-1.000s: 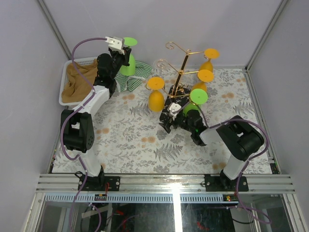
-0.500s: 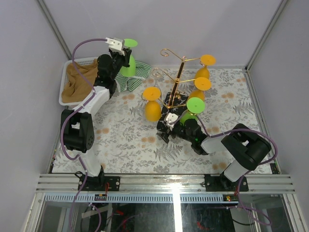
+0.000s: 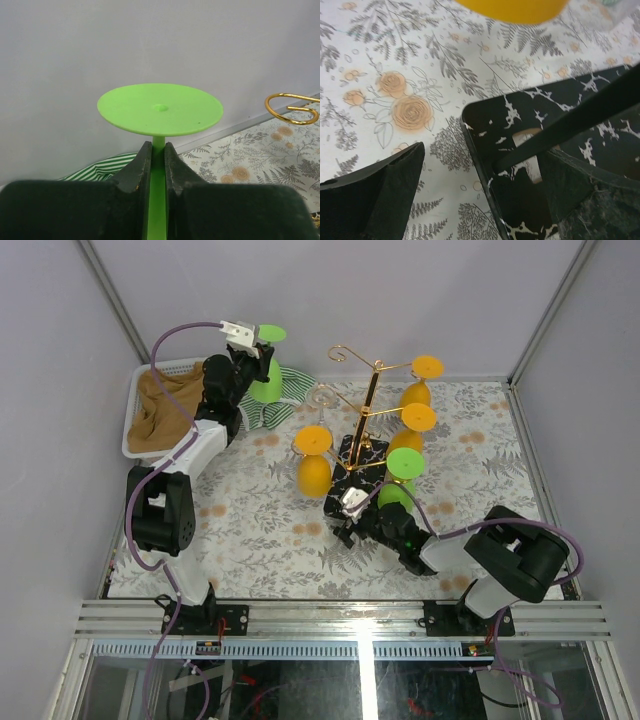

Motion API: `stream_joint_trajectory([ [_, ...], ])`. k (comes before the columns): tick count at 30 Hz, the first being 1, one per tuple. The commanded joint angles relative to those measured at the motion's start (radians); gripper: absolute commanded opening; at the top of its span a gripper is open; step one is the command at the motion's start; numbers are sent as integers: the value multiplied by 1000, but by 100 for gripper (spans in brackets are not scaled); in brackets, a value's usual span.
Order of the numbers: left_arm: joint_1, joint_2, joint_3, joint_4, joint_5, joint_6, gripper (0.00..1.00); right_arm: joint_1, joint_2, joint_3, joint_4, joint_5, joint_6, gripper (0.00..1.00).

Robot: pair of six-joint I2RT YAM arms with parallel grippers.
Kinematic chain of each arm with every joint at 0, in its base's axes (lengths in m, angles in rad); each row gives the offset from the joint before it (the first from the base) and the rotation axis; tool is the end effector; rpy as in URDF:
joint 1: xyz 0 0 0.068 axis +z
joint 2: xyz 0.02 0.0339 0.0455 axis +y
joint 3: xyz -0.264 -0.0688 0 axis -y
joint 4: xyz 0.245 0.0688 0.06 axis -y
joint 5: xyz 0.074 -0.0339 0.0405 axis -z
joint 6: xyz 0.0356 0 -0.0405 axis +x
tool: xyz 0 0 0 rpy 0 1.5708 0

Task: Place the wine glass upside down on the wine glass rack
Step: Move the wine rack to the center of the board.

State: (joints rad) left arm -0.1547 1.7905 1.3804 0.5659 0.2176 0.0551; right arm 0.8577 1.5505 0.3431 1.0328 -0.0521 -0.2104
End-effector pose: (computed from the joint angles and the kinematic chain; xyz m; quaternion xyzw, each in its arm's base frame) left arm 0.4272 -0.0744 0.3454 0.1497 0.6339 -0.1081 0.7510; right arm 0.1724 0.2022 0.1507 -0.4042 0.6506 0.2233 0.6028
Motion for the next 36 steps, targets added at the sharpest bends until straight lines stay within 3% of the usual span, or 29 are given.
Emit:
stream_joint_trajectory([
  [1,11,-29,1,51,8,-12,0,18,-18,-9,35,152,-11,99],
  [22,10,-10,27,25,10,-3,0,204,-31,-54,39,487,-108,100],
  [29,10,-14,23,20,13,-3,0,273,-133,-54,-51,508,-63,100],
  [36,10,-17,35,-13,34,-9,0,354,-307,-35,-258,499,-14,99],
])
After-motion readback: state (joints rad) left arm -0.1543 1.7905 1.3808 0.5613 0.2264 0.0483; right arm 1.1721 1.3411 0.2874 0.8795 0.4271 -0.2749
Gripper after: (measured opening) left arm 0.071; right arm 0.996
